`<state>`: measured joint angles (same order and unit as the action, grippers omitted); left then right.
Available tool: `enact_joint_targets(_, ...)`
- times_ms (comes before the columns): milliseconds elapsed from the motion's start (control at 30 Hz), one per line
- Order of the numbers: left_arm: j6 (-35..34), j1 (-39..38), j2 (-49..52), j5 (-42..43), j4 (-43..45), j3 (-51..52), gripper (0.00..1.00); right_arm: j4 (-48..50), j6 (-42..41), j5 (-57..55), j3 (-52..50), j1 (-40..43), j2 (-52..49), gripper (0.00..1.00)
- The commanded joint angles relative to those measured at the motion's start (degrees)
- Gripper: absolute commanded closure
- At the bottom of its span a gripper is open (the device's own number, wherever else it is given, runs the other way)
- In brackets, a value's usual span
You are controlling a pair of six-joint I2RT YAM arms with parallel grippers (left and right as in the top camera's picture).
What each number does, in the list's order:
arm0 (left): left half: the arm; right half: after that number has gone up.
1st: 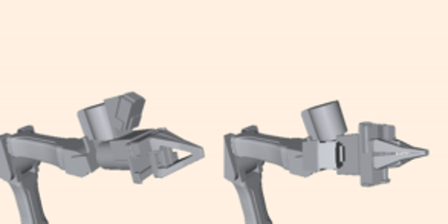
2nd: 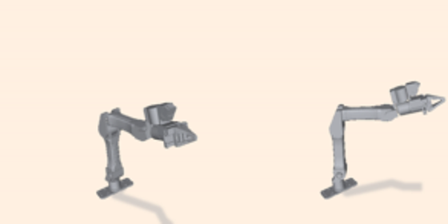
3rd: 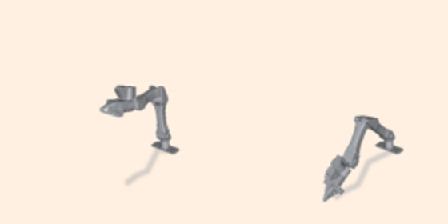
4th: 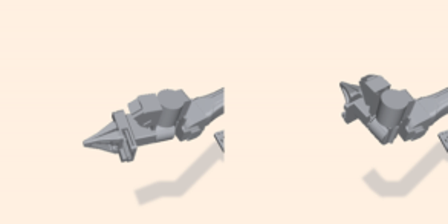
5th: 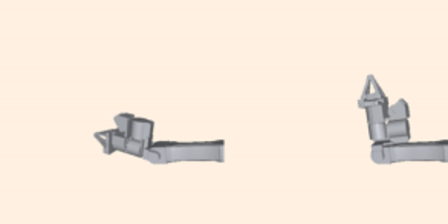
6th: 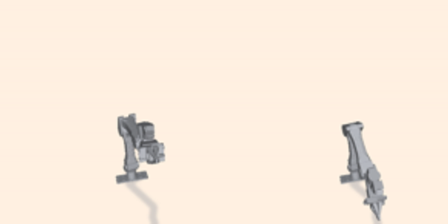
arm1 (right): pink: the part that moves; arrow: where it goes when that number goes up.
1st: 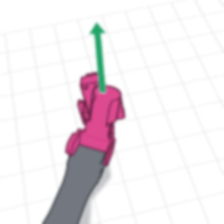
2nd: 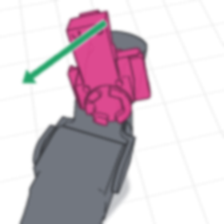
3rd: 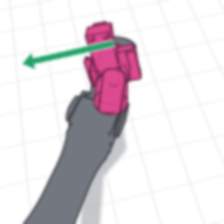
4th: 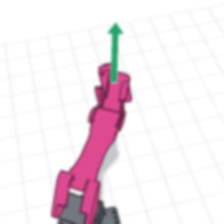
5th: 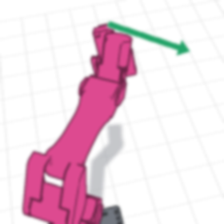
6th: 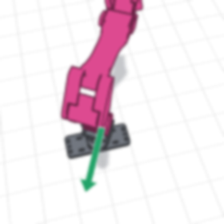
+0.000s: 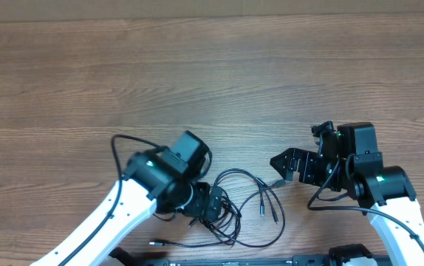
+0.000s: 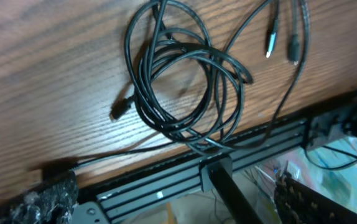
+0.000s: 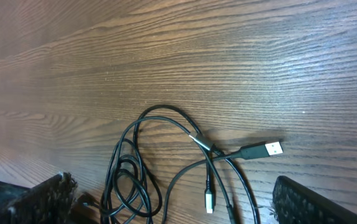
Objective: Untangle cables
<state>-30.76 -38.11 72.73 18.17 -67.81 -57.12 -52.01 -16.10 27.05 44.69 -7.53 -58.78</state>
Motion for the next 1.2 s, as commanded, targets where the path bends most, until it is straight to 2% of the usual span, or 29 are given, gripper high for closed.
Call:
enact_joint_targets(0, -11.04, -3.21, 0.76, -0.39, 4.26, 6.54, 0.0, 0.11, -0.22, -0.46, 0.7, 0.13, 0.26, 0.0)
enact_joint_targets(300, -29.4, -4.31, 0.76, -0.39, 16.46, 17.0, 0.0, -0.33, -0.22, -0.48, 0.7, 0.13, 0.26, 0.0)
enact_joint_targets(467, -33.75, -4.31, 0.79, -3.21, 18.43, 18.47, 0.04, -0.37, -0.22, -0.48, 0.7, 0.13, 0.26, 0.0)
enact_joint_targets(633, -37.94, -4.31, 0.79, -3.34, 20.31, 20.5, 0.13, -0.31, -0.2, -0.5, 0.7, 0.13, 0.26, 0.0)
enact_joint_targets(833, -38.07, -4.31, 1.14, -3.34, 22.56, 22.43, 0.16, 0.33, -0.2, -0.48, 0.7, 0.13, 0.24, 0.0)
enact_joint_targets(933, -38.07, -4.31, 1.38, -3.34, 23.65, 22.43, 0.24, 0.5, -0.22, -0.48, 0.7, 0.13, 0.24, 0.0)
enact_joint_targets(1033, -38.07, -4.37, 2.67, -3.1, 24.39, 22.43, 0.47, 0.5, -0.2, -0.48, 0.7, 0.13, 0.24, 0.0)
enact_joint_targets(1167, -38.05, -4.37, 5.73, -2.75, 24.83, 22.43, 0.55, 0.55, -0.22, -0.5, 0.7, 0.13, 0.24, 0.0)
